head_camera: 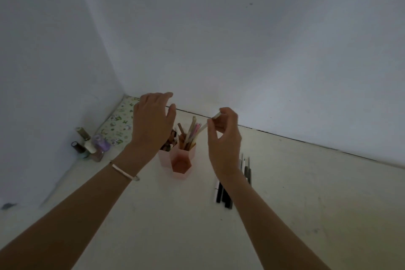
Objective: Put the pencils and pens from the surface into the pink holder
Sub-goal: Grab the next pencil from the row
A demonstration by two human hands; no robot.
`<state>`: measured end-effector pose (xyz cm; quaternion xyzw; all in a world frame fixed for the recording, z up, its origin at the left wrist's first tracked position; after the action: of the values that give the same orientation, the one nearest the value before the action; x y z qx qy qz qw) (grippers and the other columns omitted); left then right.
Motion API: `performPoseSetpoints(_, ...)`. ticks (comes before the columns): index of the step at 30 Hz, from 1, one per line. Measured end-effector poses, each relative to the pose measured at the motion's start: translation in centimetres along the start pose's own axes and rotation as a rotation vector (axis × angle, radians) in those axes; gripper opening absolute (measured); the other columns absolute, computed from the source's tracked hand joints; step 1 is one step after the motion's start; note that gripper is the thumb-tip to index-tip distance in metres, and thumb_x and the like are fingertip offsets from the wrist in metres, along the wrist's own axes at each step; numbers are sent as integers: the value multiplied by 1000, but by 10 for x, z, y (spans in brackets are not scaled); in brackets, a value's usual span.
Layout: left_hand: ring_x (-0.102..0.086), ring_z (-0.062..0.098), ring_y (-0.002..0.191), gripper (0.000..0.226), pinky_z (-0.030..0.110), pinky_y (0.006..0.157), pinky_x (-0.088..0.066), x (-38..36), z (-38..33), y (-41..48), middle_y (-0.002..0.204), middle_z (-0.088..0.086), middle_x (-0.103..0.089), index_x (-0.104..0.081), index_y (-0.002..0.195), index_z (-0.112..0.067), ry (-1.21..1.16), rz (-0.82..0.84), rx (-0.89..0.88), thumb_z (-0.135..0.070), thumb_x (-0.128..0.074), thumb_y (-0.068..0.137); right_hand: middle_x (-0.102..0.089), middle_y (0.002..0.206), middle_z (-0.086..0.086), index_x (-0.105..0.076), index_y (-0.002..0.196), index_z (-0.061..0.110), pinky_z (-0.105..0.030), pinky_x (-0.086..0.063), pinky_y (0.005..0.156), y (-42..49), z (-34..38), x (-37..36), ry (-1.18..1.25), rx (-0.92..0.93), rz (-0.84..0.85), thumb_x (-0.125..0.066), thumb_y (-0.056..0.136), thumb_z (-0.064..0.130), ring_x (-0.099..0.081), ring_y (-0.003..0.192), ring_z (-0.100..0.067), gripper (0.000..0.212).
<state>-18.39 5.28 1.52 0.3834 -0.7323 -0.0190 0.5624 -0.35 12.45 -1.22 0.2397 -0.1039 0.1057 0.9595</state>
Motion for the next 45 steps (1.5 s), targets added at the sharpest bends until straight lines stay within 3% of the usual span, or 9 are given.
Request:
performPoseSetpoints(6,-57,17,104,31,28,91,-41,27,-5,8,112,1,-65,-58,125,-18,-213,0,56,-20,-51,94,-66,101,-3,-63,113,11,-30,-52,82,-25,-16,-38,-346,197,168,-62,92,15,-61,91,-15,21)
performPoseSetpoints(11,-59,7,77,20,20,71,-49,13,-56,-13,95,-6,-63,-61,108,-19,-366,15,-35,-15,-51,90,-58,112,0,-54,126,15,-27,-46,86,-12,-23,10,-318,91,-53,-51,94,13,-56,96,-15,33)
performPoseSetpoints(14,-58,7,73,13,21,70,-48,-47,-98,-45,86,-7,-63,-62,98,-18,-358,283,-44,-14,-53,89,-56,109,5,-52,123,22,-21,-45,79,6,-34,59,-234,-19,-187,-49,92,8,-55,90,-12,35)
performPoseSetpoints(18,-64,21,99,19,29,85,-50,-139,-101,-96,107,6,-65,-61,106,-9,-138,724,135,-13,-49,92,-57,103,6,-58,115,18,-7,-41,71,6,-48,113,-270,-64,-237,-48,88,-3,-53,81,-2,35)
performPoseSetpoints(21,-61,27,106,19,31,85,-48,-169,-92,-120,116,11,-61,-57,110,-6,-53,840,232,-14,-50,94,-60,99,3,-63,106,13,-6,-38,65,-6,-62,149,-371,-82,-238,-48,85,-9,-52,77,4,33)
performPoseSetpoints(30,-61,30,103,24,35,83,-49,-189,-90,-129,115,14,-61,-51,113,-4,-83,812,379,-13,-59,92,-58,97,8,-64,103,11,-4,-38,59,-37,-91,179,-462,-182,-225,-51,84,-9,-51,66,1,31)
performPoseSetpoints(37,-62,10,71,22,21,65,-52,-117,-98,-52,83,-3,-64,-58,106,-13,-497,409,300,-16,-68,87,-63,92,0,-63,105,11,-12,-39,63,-66,-148,125,-570,-556,244,-56,93,13,-62,82,-15,14)
performPoseSetpoints(41,-65,8,71,18,23,67,-55,-71,-103,-26,77,-10,-63,-59,101,-19,-597,308,234,-18,-69,86,-62,93,-5,-59,98,8,-26,-49,73,-89,-162,96,-637,-627,342,-58,94,24,-61,84,-19,16)
performPoseSetpoints(45,-63,3,69,20,20,66,-54,-54,-102,-28,78,-12,-62,-58,103,-19,-621,294,213,-17,-69,87,-64,87,-6,-58,91,8,-28,-49,66,-92,-166,92,-641,-668,293,-57,94,17,-60,74,-18,10)
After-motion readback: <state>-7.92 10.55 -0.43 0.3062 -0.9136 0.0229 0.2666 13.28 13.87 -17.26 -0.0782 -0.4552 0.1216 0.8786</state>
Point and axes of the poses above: each hand's wrist, its own y-axis towards the middle knuckle, its own x-axis out of the back of the hand, z = x × y, the point moved 8 cm from there along y, towards the middle knuckle
